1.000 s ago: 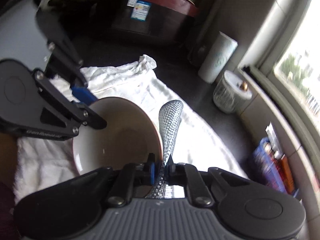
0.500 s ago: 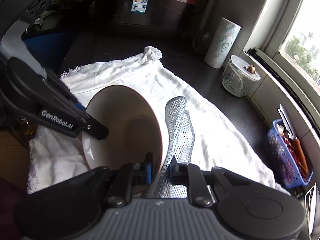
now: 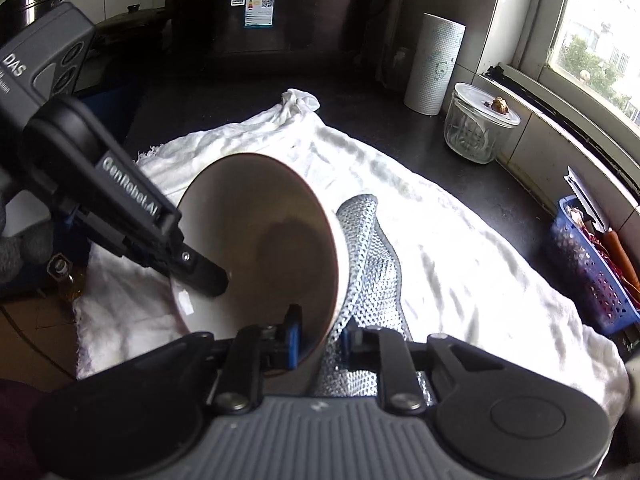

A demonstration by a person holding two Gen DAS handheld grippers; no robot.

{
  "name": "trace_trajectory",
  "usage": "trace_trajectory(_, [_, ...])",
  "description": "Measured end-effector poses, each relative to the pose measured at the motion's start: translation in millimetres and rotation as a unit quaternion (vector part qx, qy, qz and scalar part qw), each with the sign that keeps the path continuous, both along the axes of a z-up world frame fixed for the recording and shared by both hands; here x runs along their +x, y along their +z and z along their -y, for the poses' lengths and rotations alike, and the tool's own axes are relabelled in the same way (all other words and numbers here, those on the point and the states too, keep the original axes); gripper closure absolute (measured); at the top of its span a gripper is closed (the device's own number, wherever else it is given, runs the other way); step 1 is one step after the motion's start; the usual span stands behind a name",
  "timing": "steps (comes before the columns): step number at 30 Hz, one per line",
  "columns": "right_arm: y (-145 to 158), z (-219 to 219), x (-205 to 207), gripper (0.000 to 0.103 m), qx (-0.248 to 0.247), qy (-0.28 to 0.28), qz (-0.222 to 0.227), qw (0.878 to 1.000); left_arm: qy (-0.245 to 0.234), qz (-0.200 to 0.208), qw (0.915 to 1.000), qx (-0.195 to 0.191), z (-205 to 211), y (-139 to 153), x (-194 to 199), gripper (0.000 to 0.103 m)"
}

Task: Clean bowl
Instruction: 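Hold the bowl tilted with the left tool while the right tool scrubs its outer base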

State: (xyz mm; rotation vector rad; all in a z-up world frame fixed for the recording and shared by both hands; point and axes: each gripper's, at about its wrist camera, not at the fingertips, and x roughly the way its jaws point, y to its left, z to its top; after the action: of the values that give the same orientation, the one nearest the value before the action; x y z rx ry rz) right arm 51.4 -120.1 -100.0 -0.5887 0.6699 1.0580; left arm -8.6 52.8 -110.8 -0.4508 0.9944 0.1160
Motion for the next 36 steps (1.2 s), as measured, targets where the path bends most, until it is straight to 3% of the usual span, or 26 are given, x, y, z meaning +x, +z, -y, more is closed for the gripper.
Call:
trace_trajectory(2, [2, 0, -1, 0.087, -0.003, 0.003, 0.010, 1.000, -0.059, 0.011, 0.9927, 0.104, 21, 12, 3, 0.082])
trace_trajectory(4, [4, -1, -2, 0.087, -0.008, 0.009, 0.024, 1.000, -0.115, 0.023, 0.9728, 0.200, 41, 23, 4, 0.082])
trace_trajectory(6, [7, -3, -5, 0.089, -0.018, 0.021, 0.054, 0.998, -0.156, 0.038, 0.9505, 0.266, 57, 33, 4, 0.082])
trace_trajectory(9, [12, -6, -13, 0.090, -0.041, 0.048, 0.116, 0.991, -0.193, 0.051, 0.9265, 0.319, 71, 42, 3, 0.088])
trace_trajectory(11, [13, -9, -18, 0.090, -0.055, 0.064, 0.144, 0.986, -0.198, 0.053, 0.9248, 0.320, 74, 45, 4, 0.093])
trace_trajectory(13, [14, -10, -19, 0.090, -0.060, 0.072, 0.151, 0.984, -0.190, 0.053, 0.9322, 0.303, 73, 45, 5, 0.095])
trace_trajectory(16, [15, -10, -15, 0.090, -0.061, 0.068, 0.136, 0.986, -0.138, 0.059, 0.9583, 0.243, 58, 46, 4, 0.095])
trace_trajectory(18, [16, -9, -7, 0.088, -0.055, 0.057, 0.104, 0.991, -0.086, 0.056, 0.9816, 0.161, 38, 45, 4, 0.095])
trace_trajectory(20, [15, -7, 3, 0.088, -0.044, 0.040, 0.058, 0.997, -0.046, 0.042, 0.9938, 0.093, 23, 36, 3, 0.095])
trace_trajectory(22, [11, -5, 5, 0.085, -0.042, 0.033, 0.041, 0.998, -0.010, 0.029, 0.9988, 0.038, 13, 25, -2, 0.095])
trace_trajectory(25, [6, -4, 8, 0.081, -0.036, 0.024, 0.011, 0.999, 0.043, 0.019, 0.9978, -0.047, -5, 10, -9, 0.095])
trace_trajectory(28, [3, -2, 8, 0.080, -0.026, 0.014, -0.009, 1.000, 0.104, 0.003, 0.9823, -0.156, -23, -11, -17, 0.095])
trace_trajectory(30, [1, -1, 8, 0.079, -0.019, 0.007, -0.018, 1.000, 0.132, -0.003, 0.9701, -0.204, -30, -21, -22, 0.095])
trace_trajectory(32, [-1, -1, 9, 0.079, -0.011, -0.001, -0.030, 0.999, 0.148, -0.004, 0.9608, -0.234, -33, -28, -27, 0.095])
trace_trajectory(35, [-3, 1, 12, 0.081, 0.004, -0.013, -0.051, 0.999, 0.143, -0.002, 0.9637, -0.225, -31, -29, -27, 0.095])
trace_trajectory(36, [-3, 2, 14, 0.084, 0.010, -0.017, -0.057, 0.998, 0.130, 0.001, 0.9725, -0.193, -28, -22, -25, 0.095])
